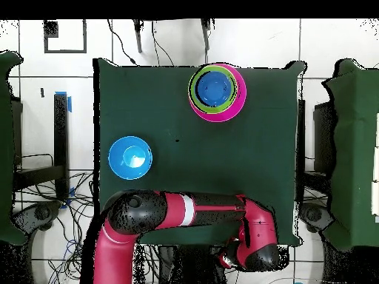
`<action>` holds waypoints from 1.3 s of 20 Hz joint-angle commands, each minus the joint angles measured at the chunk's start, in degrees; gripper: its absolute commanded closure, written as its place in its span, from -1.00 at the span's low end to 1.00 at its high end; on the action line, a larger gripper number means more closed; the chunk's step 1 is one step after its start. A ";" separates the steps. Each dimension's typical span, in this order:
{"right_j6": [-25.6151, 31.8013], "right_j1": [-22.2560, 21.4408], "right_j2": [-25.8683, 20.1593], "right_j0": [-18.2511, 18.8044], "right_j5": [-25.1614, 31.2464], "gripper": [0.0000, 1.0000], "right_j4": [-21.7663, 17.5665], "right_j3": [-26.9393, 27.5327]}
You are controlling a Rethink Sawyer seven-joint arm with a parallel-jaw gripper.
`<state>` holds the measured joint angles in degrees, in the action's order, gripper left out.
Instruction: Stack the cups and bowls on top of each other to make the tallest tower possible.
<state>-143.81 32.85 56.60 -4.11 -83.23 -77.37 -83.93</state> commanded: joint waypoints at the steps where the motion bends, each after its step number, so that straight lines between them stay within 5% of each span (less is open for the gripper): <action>1: -8.37 5.72 -11.06 2.31 30.82 -1.00 18.47 22.78; 17: -8.97 3.87 -12.31 3.78 28.73 -1.00 19.87 22.37; 26: -14.68 3.16 -12.34 2.76 29.51 -1.00 19.18 22.78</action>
<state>-143.82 32.55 56.61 -2.97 -83.51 -76.98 -83.94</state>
